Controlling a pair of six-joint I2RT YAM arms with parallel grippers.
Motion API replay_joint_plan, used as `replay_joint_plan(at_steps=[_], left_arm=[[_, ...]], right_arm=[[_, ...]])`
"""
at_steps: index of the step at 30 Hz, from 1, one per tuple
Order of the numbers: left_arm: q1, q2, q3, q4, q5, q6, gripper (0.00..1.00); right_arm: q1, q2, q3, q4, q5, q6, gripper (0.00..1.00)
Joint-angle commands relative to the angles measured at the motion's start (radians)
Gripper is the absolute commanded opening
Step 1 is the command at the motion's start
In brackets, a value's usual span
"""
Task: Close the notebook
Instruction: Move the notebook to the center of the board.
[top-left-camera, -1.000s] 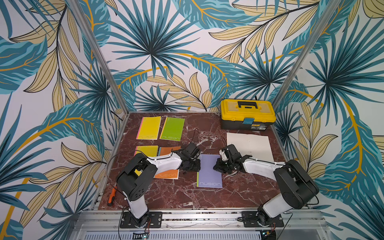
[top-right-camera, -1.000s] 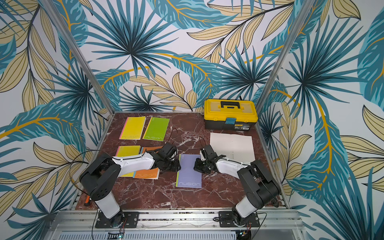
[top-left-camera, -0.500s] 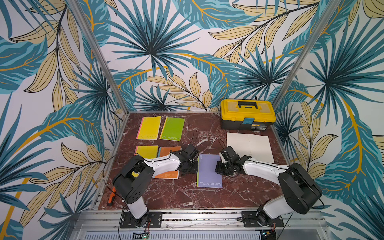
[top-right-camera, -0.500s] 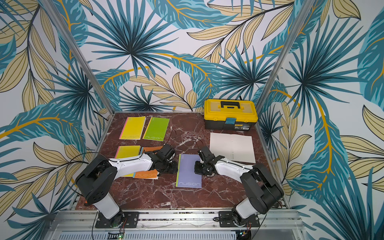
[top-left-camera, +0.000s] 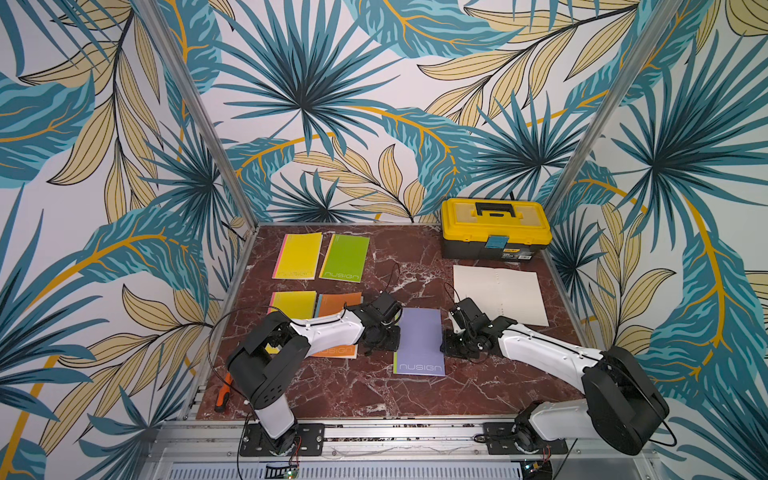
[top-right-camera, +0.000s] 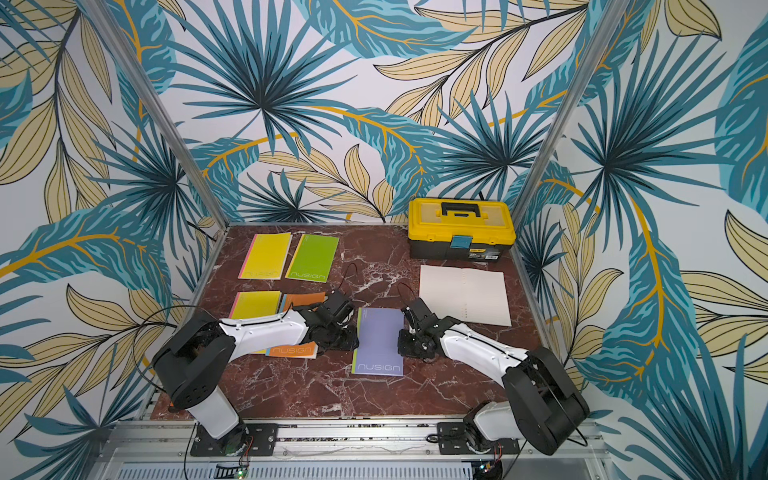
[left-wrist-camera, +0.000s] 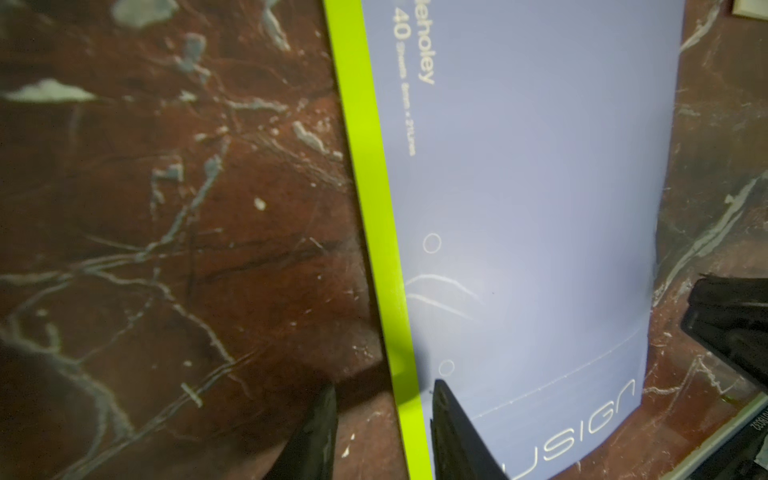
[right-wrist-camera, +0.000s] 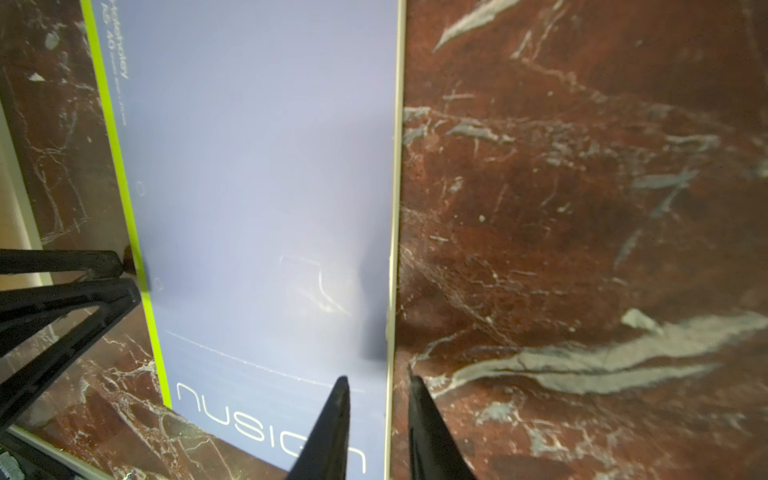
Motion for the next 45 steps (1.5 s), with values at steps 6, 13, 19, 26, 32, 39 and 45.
replay_joint_plan(at_steps=[6, 13, 19, 26, 32, 39, 45], left_arm=[[-0.022, 0.026, 0.004, -0.029, -0.012, -0.015, 0.39], [-0.023, 0.041, 0.017, -0.042, -0.011, -0.014, 0.37], [-0.023, 0.066, 0.034, -0.036, -0.015, -0.014, 0.33], [-0.016, 0.127, 0.099, -0.051, -0.034, 0.001, 0.33], [0.038, 0.158, 0.13, -0.06, -0.032, 0.033, 0.33], [0.109, 0.188, 0.185, -0.072, -0.013, 0.095, 0.33], [0.157, 0.261, 0.283, -0.096, 0.005, 0.153, 0.33]], right_arm=[[0.027, 0.047, 0.0, -0.02, -0.01, -0.004, 0.26], [0.046, 0.101, 0.013, -0.007, -0.005, 0.01, 0.2], [0.051, 0.13, 0.019, 0.025, -0.013, 0.034, 0.18], [0.051, 0.19, 0.062, 0.05, 0.01, 0.063, 0.16], [0.044, 0.248, 0.128, 0.047, 0.045, 0.062, 0.16], [0.009, 0.378, 0.274, 0.035, 0.018, 0.026, 0.16], [-0.017, 0.482, 0.41, 0.006, 0.015, 0.0, 0.16]])
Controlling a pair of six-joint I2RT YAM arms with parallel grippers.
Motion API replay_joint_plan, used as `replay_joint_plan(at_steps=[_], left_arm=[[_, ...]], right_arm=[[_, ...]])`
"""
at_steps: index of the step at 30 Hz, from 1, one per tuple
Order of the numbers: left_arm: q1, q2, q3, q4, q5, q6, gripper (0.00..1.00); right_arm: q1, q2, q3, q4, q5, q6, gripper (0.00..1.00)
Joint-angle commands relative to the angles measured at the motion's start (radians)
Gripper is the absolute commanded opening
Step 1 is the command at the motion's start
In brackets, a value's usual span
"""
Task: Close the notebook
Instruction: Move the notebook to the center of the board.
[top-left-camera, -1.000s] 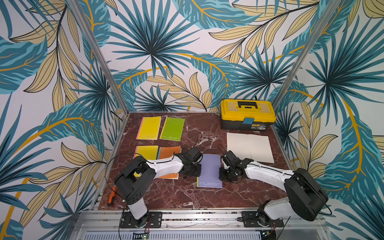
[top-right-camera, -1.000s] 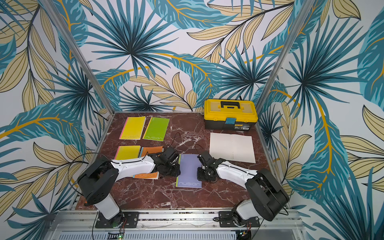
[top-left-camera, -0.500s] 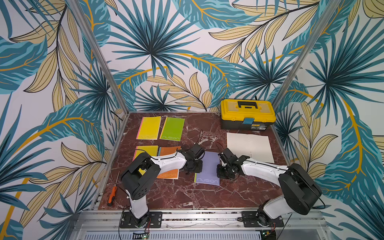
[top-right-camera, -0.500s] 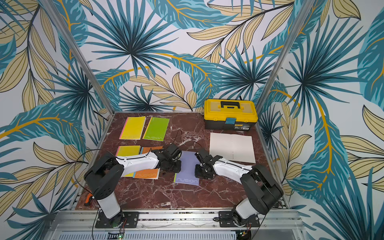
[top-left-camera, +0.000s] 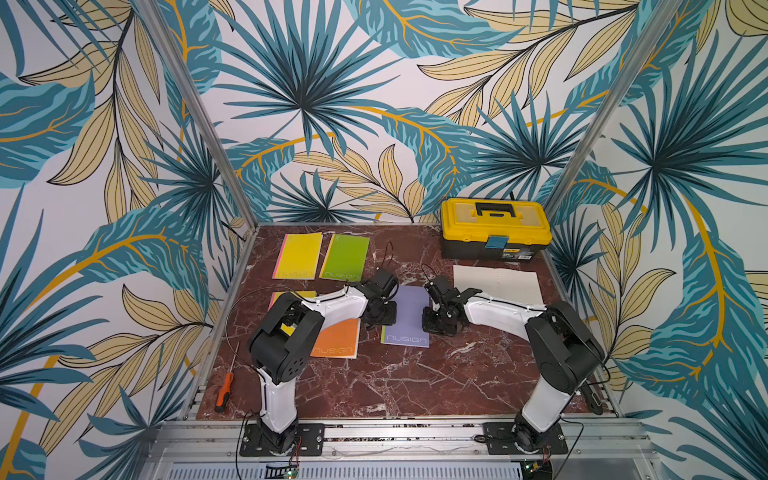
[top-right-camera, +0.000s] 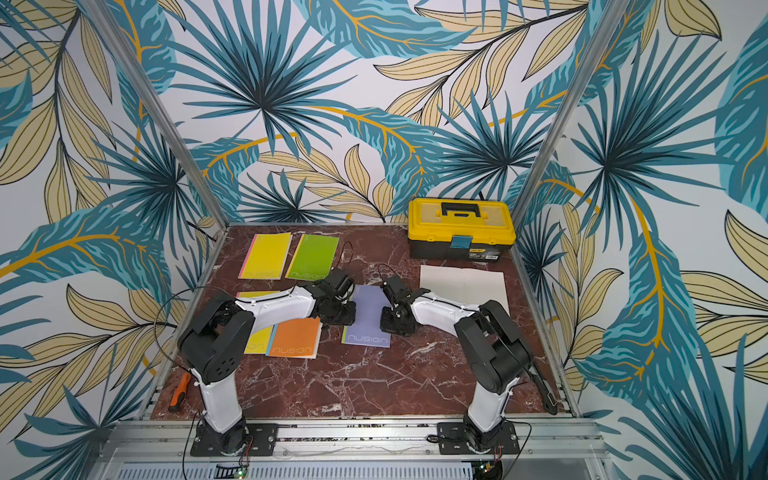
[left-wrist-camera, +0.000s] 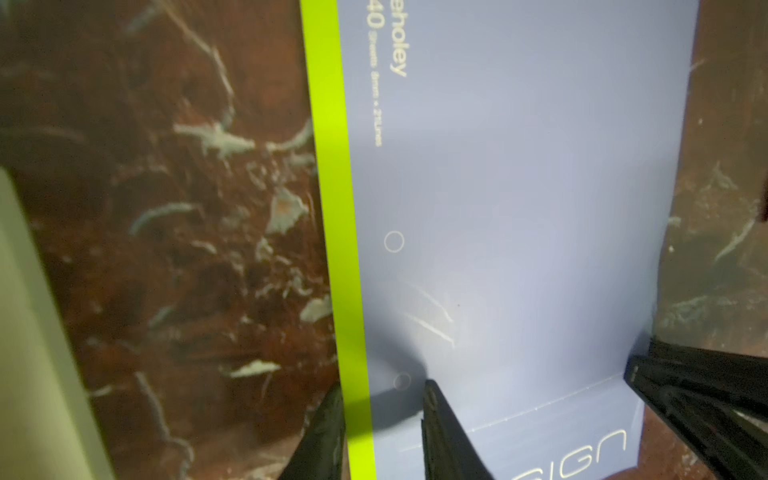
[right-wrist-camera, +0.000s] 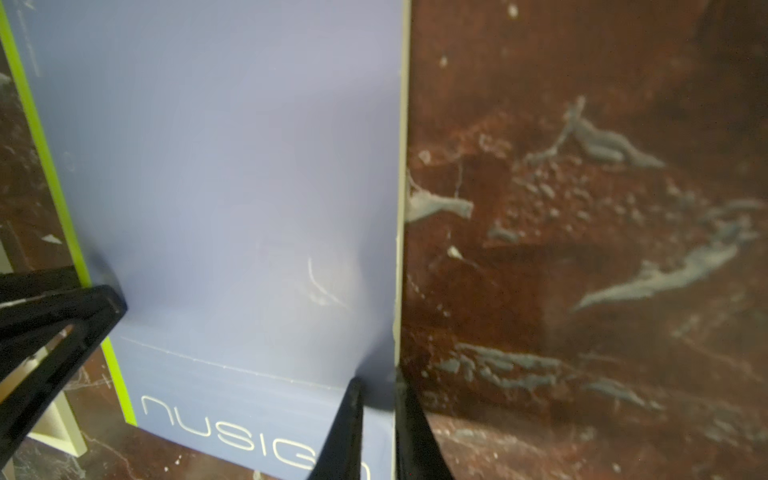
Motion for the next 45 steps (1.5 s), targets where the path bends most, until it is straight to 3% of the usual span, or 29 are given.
replay_joint_plan(at_steps=[1, 27, 45], left_arm=[[0.008, 0.075, 0.036, -0.026, 0.067, 0.055, 0.33], [0.152, 0.367, 0.513, -0.178, 0.165, 0.172, 0.33], [0.19, 0.552, 0.808, -0.28, 0.205, 0.231, 0.33]], right_arm=[[-0.013, 0.078, 0.046, 0.023, -0.019, -0.029, 0.16], [-0.151, 0.517, 0.635, -0.147, -0.125, -0.118, 0.17], [-0.157, 0.581, 0.724, -0.16, -0.148, -0.104, 0.17]])
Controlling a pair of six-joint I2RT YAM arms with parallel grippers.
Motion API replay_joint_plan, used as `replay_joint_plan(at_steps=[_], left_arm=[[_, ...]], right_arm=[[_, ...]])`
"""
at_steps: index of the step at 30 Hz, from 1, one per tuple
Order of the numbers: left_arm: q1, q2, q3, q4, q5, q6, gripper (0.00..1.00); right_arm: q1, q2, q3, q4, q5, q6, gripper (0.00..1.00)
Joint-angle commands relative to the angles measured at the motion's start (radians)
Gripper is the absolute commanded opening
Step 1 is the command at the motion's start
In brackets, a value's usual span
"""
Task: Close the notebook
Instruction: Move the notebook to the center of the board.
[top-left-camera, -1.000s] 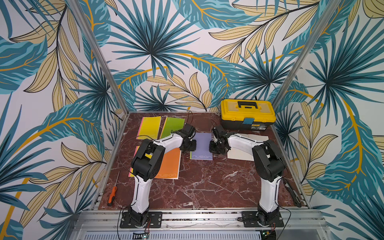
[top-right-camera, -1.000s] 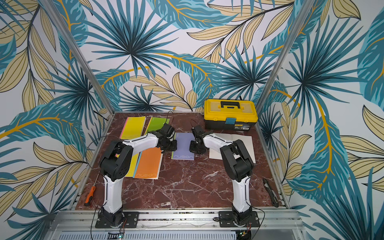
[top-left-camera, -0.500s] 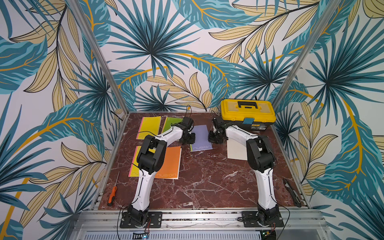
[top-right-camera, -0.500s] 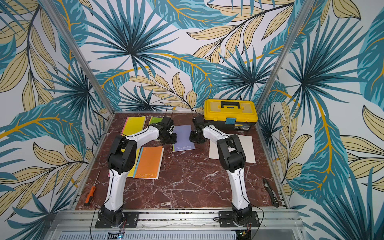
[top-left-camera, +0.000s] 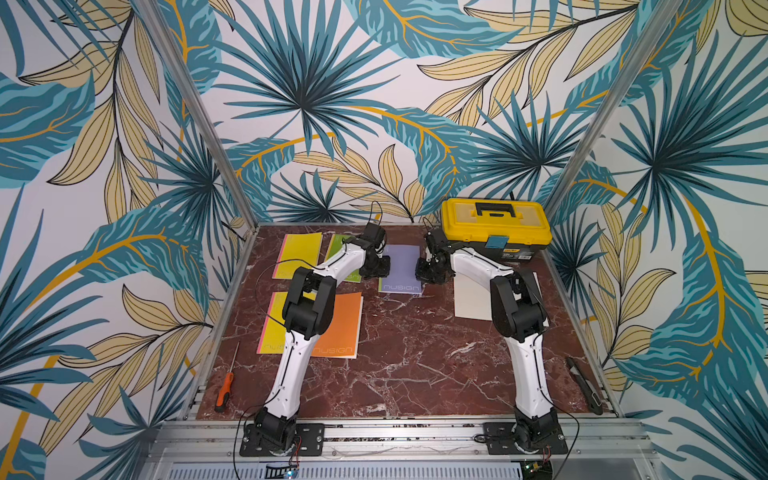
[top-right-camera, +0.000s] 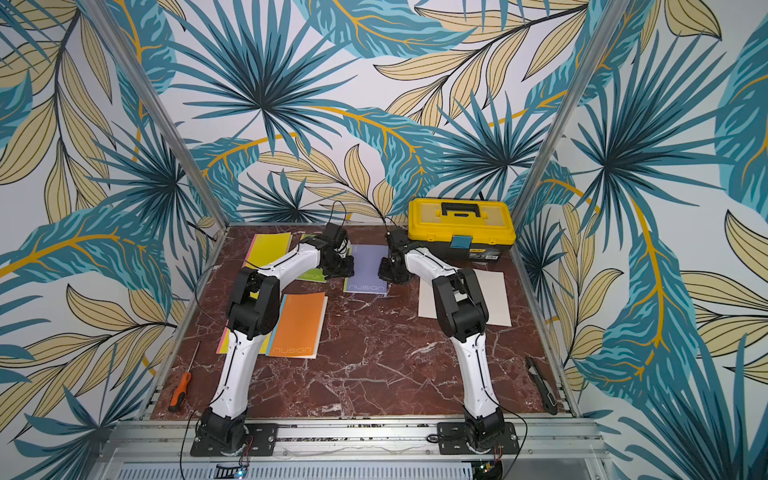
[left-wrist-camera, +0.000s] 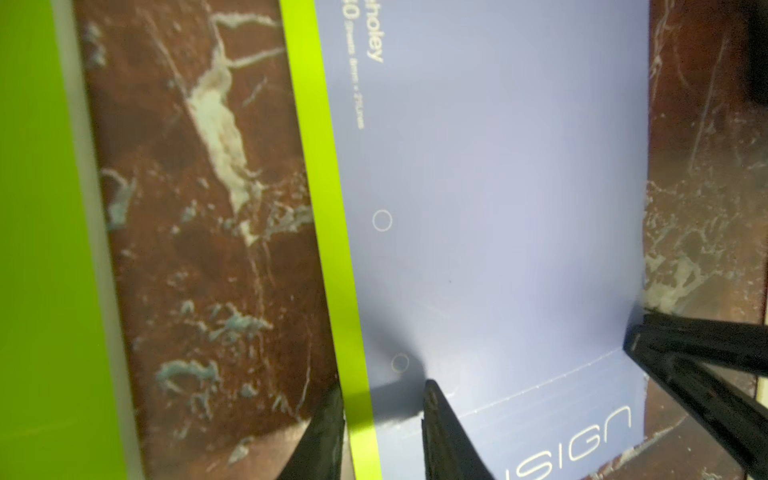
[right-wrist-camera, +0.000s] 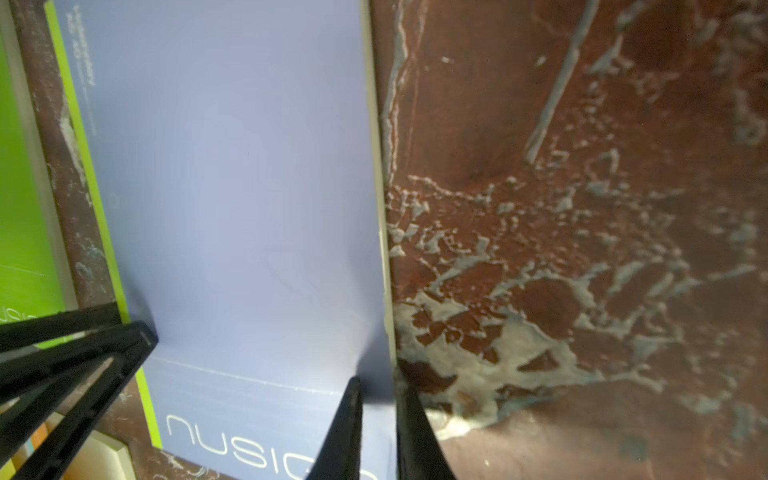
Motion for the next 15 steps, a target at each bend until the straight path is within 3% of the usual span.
replay_joint_plan(at_steps=[1, 15], left_arm=[[-0.027, 0.067, 0.031, -0.043, 0.116, 0.025, 0.33], [-0.023, 0.055, 0.029, -0.048, 0.113, 0.029, 0.37]], right_arm=[[0.03, 0.089, 0.004, -0.035, -0.083, 0.0, 0.17], [0.01, 0.105, 0.072, -0.068, -0.08, -0.006, 0.17]])
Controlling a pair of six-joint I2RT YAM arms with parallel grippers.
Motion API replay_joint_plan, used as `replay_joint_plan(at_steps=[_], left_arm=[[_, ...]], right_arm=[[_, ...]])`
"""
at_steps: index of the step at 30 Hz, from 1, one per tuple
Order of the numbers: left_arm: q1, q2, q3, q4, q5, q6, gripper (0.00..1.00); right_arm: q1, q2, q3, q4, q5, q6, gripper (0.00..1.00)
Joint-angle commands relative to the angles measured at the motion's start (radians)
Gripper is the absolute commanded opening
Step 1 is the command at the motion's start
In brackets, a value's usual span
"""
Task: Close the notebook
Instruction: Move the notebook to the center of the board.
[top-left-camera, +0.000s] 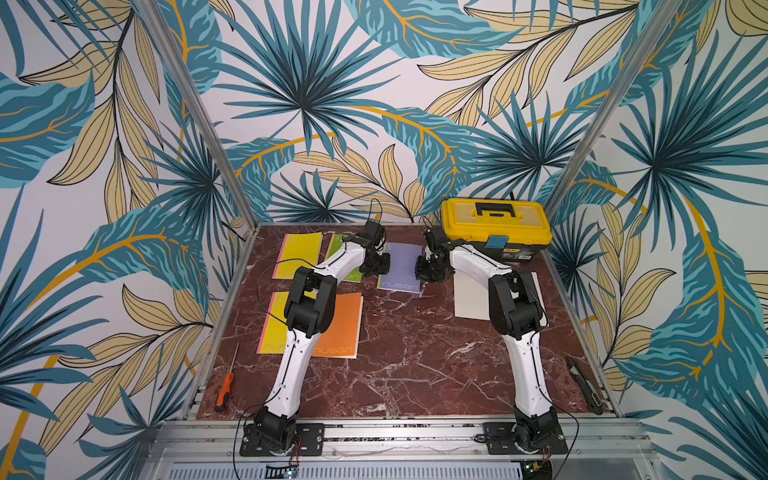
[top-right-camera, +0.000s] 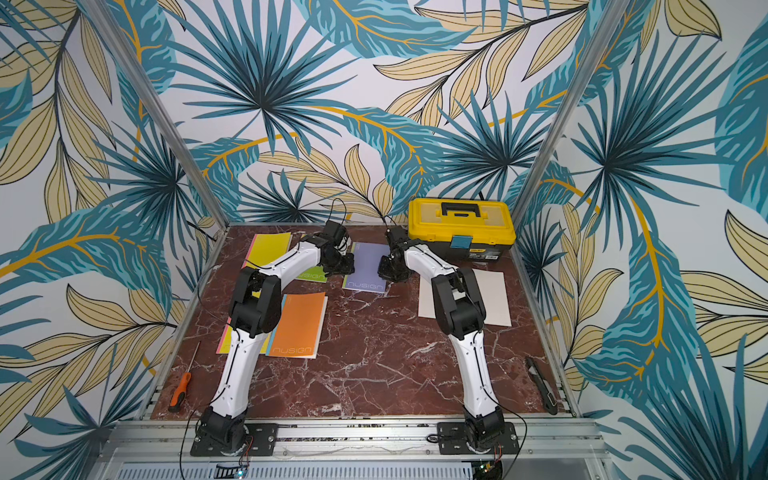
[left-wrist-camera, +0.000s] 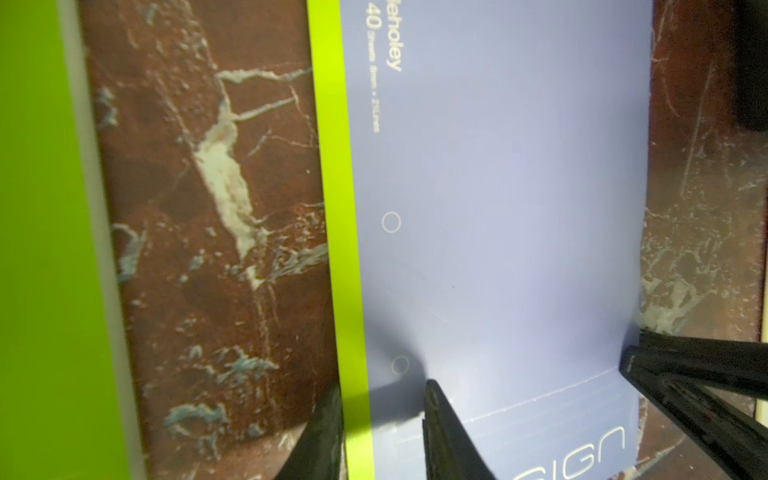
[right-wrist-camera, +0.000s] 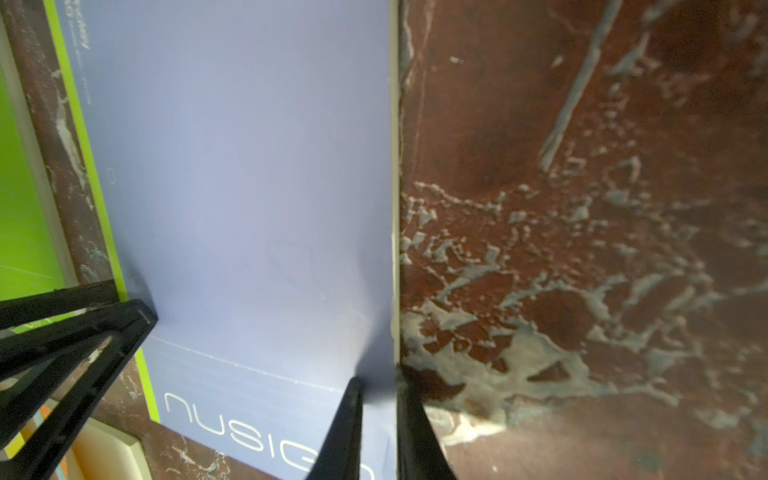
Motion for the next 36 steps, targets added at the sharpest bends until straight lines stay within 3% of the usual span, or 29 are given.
replay_joint_plan(at_steps=[1, 5, 20, 28, 36], left_arm=[[-0.03, 0.031, -0.005, -0.043, 0.103, 0.013, 0.4], [-0.03, 0.006, -0.011, -0.04, 0.092, 0.017, 0.45], [-0.025, -0.101, -0.054, -0.024, 0.023, 0.015, 0.52], [-0.025, -0.145, -0.077, -0.017, 0.007, 0.016, 0.54], [-0.025, -0.248, -0.177, 0.026, 0.01, 0.007, 0.57]], right_arm=[[0.018, 0.061, -0.01, 0.003, -0.047, -0.006, 0.17], [0.012, 0.026, -0.018, 0.006, -0.036, -0.02, 0.21], [-0.011, -0.091, -0.041, -0.017, -0.007, -0.052, 0.22], [-0.02, -0.141, -0.073, -0.02, 0.006, -0.059, 0.31], [-0.086, -0.285, -0.276, 0.028, 0.051, -0.083, 0.35]])
